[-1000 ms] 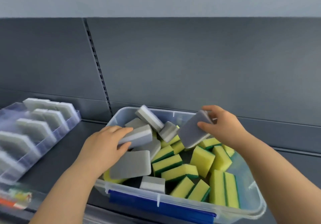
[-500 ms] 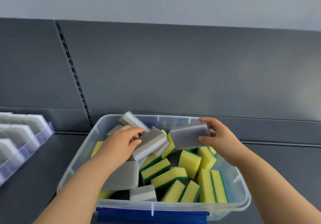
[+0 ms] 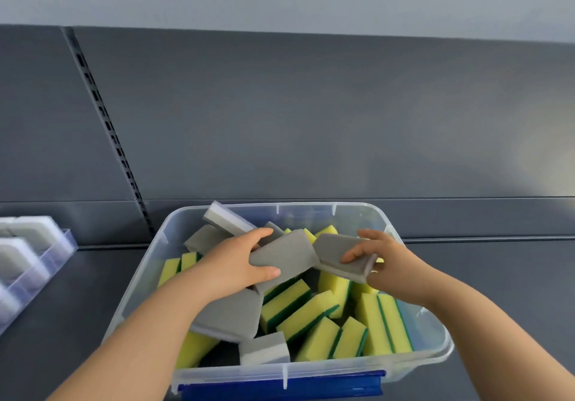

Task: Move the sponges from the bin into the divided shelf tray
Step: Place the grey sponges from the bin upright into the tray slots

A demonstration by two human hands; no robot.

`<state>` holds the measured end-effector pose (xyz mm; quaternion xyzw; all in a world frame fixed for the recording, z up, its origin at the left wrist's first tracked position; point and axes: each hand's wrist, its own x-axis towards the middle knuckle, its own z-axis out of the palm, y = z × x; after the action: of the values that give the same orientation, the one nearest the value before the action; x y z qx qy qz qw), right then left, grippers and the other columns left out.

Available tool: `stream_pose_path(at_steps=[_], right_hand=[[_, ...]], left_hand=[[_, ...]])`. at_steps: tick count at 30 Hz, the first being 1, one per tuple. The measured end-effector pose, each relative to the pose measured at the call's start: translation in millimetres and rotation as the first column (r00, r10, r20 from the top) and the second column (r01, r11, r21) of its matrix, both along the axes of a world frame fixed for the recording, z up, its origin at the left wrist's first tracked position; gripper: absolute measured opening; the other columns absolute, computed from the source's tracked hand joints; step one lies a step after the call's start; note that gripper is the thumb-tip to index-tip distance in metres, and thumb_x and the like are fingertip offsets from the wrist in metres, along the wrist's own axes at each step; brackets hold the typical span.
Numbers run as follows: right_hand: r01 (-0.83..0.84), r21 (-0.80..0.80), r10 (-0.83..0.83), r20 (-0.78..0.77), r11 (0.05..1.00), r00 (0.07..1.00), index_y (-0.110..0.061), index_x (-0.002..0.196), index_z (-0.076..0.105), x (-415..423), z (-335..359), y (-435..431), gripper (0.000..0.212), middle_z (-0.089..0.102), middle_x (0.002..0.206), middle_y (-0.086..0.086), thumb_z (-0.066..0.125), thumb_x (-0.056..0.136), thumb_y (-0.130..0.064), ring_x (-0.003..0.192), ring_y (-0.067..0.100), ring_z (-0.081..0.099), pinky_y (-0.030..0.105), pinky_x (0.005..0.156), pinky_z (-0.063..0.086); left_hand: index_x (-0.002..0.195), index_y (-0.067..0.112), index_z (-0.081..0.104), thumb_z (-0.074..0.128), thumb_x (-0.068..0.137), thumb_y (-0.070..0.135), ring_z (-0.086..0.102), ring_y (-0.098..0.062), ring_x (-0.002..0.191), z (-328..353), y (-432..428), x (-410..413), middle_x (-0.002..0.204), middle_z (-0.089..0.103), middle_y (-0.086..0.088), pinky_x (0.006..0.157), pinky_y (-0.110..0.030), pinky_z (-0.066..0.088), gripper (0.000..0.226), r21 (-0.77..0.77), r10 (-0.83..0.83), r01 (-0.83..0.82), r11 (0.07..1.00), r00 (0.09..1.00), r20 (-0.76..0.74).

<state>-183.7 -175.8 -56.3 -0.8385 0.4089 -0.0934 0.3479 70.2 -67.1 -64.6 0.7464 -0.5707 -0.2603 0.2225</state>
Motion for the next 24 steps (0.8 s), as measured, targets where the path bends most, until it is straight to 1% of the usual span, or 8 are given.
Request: stream_pose_path(at_steps=[3, 6, 9, 13, 15, 18, 21, 24], right_hand=[[0.002, 0.052, -0.005, 0.049, 0.999, 0.999, -0.038, 0.09, 0.064, 0, 5, 4, 0.025, 0.028, 0.131, -0.012, 0.062, 0.082, -0.014, 0.126, 0.012, 0.035, 0.022, 0.088, 0.04], [0.049, 0.024, -0.051, 0.088, 0.999, 0.995, -0.026, 0.085, 0.066, 2, 5, 3, 0.005, 0.043, 0.125, -0.007, 0.069, 0.081, -0.025, 0.12, 0.008, 0.042, 0.021, 0.09, 0.035], [0.099, 0.086, -0.107, 0.085, 0.991, 0.991, -0.03, 0.1, 0.056, 1, -1, 2, 0.031, 0.05, 0.112, -0.007, 0.074, 0.076, -0.023, 0.097, 0.015, 0.056, 0.026, 0.079, 0.051], [0.142, 0.273, -0.209, 0.235, 0.952, 0.949, -0.034, 0.121, 0.044, 1, -3, 0, 0.062, 0.052, 0.111, -0.004, 0.076, 0.072, -0.012, 0.096, 0.02, 0.06, 0.034, 0.079, 0.056], [0.136, 0.369, -0.268, 0.335, 0.92, 0.903, -0.03, 0.121, 0.046, 3, -3, -1, 0.06, 0.053, 0.113, 0.005, 0.074, 0.074, -0.006, 0.098, 0.023, 0.06, 0.036, 0.084, 0.054], [0.053, 0.526, -0.35, 0.485, 0.849, 0.801, -0.019, 0.116, 0.052, 3, -4, -1, 0.049, 0.05, 0.119, 0.019, 0.069, 0.076, 0.002, 0.101, 0.03, 0.059, 0.038, 0.088, 0.052], [-0.035, 0.593, -0.372, 0.549, 0.804, 0.749, -0.01, 0.118, 0.051, 4, -2, -1, 0.046, 0.049, 0.117, 0.019, 0.066, 0.077, 0.005, 0.096, 0.025, 0.06, 0.029, 0.08, 0.054], [-0.088, 0.614, -0.371, 0.577, 0.784, 0.728, -0.007, 0.12, 0.049, 8, -1, 1, 0.045, 0.053, 0.111, 0.015, 0.063, 0.079, 0.003, 0.097, 0.023, 0.059, 0.027, 0.077, 0.054]], left_hand=[[0.132, 0.045, 0.039, 0.073, 0.077, 0.038, 0.056, -0.002, 0.1, 7, 1, 6, 0.113, 0.057, 0.016, 0.085, -0.026, 0.048, 0.065, -0.09, 0.07, -0.086, 0.992, 0.984, -0.167], [0.124, 0.049, 0.042, 0.076, 0.075, 0.035, 0.058, -0.004, 0.099, 16, 5, 13, 0.11, 0.06, 0.014, 0.086, -0.029, 0.05, 0.061, -0.174, 0.115, -0.167, 0.97, 0.954, -0.276], [0.128, 0.042, 0.045, 0.077, 0.074, 0.032, 0.057, -0.003, 0.099, 26, 11, 20, 0.109, 0.059, 0.012, 0.081, -0.021, 0.047, 0.064, -0.24, 0.168, -0.242, 0.94, 0.942, -0.289], [0.129, 0.041, 0.046, 0.079, 0.071, 0.034, 0.06, -0.004, 0.1, 43, 19, 28, 0.108, 0.063, 0.013, 0.089, -0.031, 0.047, 0.067, -0.304, 0.222, -0.322, 0.897, 0.921, -0.32], [0.129, 0.04, 0.046, 0.077, 0.073, 0.03, 0.059, -0.002, 0.096, 51, 23, 28, 0.104, 0.065, 0.013, 0.083, -0.027, 0.045, 0.065, -0.343, 0.243, -0.347, 0.873, 0.919, -0.312], [0.128, 0.042, 0.045, 0.076, 0.074, 0.031, 0.057, 0.002, 0.095, 55, 28, 21, 0.102, 0.064, 0.016, 0.076, -0.019, 0.041, 0.063, -0.375, 0.253, -0.315, 0.872, 0.945, -0.205], [0.126, 0.045, 0.045, 0.075, 0.075, 0.034, 0.056, 0.001, 0.101, 50, 27, 11, 0.106, 0.062, 0.02, 0.08, -0.02, 0.039, 0.061, -0.357, 0.227, -0.257, 0.898, 0.966, -0.125], [0.118, 0.044, 0.05, 0.076, 0.075, 0.031, 0.055, -0.002, 0.104, 45, 25, 0, 0.109, 0.06, 0.019, 0.081, -0.016, 0.039, 0.051, -0.346, 0.202, -0.234, 0.908, 0.971, -0.126]])
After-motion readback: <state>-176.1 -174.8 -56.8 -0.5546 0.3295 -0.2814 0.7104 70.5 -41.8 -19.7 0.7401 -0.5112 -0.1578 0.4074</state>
